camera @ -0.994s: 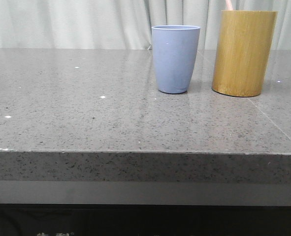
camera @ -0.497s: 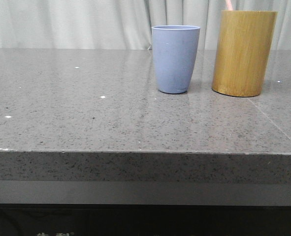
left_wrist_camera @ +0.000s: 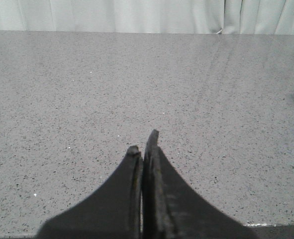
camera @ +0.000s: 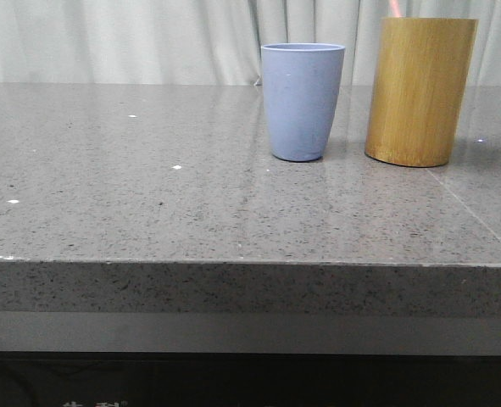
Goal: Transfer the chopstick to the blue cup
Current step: 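Grasp the pink stick in the bamboo holder with the right gripper, lift, then move the pink stick over the blue cup and drop it in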
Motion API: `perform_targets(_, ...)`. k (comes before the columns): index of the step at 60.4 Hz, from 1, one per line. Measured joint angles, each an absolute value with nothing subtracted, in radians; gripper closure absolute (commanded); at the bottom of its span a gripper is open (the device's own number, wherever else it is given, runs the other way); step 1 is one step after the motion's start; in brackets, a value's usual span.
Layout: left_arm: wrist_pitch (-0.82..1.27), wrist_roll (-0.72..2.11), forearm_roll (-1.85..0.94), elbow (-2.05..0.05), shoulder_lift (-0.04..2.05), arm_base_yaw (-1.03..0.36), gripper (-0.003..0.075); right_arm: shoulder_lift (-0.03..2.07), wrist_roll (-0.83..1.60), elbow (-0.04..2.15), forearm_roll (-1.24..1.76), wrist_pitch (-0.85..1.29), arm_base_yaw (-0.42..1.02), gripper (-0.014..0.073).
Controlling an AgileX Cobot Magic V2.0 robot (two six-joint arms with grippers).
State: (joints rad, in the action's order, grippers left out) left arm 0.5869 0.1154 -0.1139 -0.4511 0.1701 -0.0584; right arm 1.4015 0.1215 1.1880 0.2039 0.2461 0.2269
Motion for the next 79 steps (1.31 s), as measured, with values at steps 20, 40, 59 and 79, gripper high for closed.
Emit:
perform_targets(20, 0.587, 0.115, -0.114, -0.451, 0.17, -0.058, 0.0738, 1.619, 0.124, 1.361, 0.194, 0.246, 0.228, 0.0006)
perform_targets(40, 0.587, 0.115, -0.114, -0.451, 0.17, -0.058, 0.0738, 1.632, 0.124, 1.372, 0.165, 0.246, 0.228, 0.0449)
perform_targets(59, 0.587, 0.115, -0.114, -0.451, 0.17, -0.058, 0.0738, 1.62, 0.124, 1.372, 0.163, 0.246, 0.228, 0.0518)
perform_targets(79, 0.587, 0.115, -0.114, -0.447, 0.17, -0.058, 0.0738, 1.461, 0.124, 1.372, 0.163, 0.137, 0.228, 0.0518)
